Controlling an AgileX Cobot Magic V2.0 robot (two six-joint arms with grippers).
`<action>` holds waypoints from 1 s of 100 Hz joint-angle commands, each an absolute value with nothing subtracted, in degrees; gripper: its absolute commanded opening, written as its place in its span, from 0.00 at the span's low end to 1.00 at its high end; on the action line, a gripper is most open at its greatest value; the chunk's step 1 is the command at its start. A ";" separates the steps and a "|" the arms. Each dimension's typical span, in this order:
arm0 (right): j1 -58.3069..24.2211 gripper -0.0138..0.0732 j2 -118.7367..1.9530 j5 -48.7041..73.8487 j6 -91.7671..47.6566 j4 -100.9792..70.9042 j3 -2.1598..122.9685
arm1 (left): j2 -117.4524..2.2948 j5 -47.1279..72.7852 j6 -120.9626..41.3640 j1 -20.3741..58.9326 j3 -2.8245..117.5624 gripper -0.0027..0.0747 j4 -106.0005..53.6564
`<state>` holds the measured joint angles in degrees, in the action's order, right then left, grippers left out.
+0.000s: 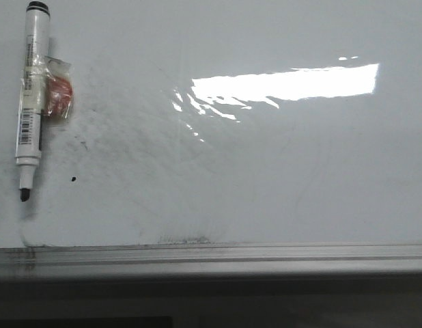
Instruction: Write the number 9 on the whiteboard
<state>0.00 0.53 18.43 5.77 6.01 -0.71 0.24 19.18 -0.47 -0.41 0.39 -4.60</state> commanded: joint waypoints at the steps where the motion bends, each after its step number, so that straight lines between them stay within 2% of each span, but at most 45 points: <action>1: 0.26 0.09 1.81 17.15 5.35 6.82 -1.35 | 1.86 16.76 0.00 -0.38 -1.90 0.01 -4.92; 64: 0.26 0.09 1.81 17.15 5.35 6.82 -1.35 | 1.86 16.53 0.00 -0.38 -1.90 0.01 -4.22; 100: 0.26 0.09 1.81 15.29 5.35 6.82 -1.35 | 1.86 8.33 -0.42 -0.38 -1.90 0.01 -0.69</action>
